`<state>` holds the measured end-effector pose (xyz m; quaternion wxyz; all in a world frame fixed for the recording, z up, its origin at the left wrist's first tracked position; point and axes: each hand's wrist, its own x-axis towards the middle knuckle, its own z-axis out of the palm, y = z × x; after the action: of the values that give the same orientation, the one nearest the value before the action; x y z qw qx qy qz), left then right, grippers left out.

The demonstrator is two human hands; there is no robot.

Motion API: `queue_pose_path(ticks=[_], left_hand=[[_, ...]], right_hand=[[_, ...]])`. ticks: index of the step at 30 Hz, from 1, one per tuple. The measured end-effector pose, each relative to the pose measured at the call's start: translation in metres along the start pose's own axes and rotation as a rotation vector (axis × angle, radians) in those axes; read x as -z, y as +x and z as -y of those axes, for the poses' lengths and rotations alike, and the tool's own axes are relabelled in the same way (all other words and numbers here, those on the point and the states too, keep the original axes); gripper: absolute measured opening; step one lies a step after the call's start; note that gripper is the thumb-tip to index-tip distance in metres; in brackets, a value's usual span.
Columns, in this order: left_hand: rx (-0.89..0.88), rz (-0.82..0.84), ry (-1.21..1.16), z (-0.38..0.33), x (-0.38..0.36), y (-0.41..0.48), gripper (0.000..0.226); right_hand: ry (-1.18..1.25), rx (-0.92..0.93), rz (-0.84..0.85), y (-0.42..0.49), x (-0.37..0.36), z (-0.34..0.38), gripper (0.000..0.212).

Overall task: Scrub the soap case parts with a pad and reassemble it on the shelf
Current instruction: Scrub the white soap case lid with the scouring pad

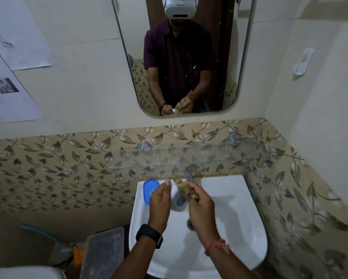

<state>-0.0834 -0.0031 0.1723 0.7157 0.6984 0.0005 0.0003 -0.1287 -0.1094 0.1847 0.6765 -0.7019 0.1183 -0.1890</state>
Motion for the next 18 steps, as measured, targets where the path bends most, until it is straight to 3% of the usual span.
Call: queue_pose_path(ticks=[3,8,14,16,18], left_hand=[[0.028,0.015,-0.006,0.0,0.007,0.006,0.036],[0.089,0.02,-0.08,-0.003,0.012,0.005,0.031],[0.061,0.055,-0.086,-0.007,0.009,-0.002,0.037],[0.057,0.048,-0.12,-0.006,0.008,-0.008,0.04],[0.081,0.019,-0.178,-0.005,0.009,-0.01,0.041]], right_hand=[[-0.131,0.192,0.115,-0.004,0.005,-0.005,0.055],[-0.045,-0.217,0.017,0.011,0.017,-0.025,0.04],[-0.178,0.227,0.112,0.0,0.007,-0.007,0.052],[-0.17,0.235,0.122,-0.003,0.005,-0.006,0.051],[-0.095,0.116,0.075,-0.006,0.007,-0.011,0.051]])
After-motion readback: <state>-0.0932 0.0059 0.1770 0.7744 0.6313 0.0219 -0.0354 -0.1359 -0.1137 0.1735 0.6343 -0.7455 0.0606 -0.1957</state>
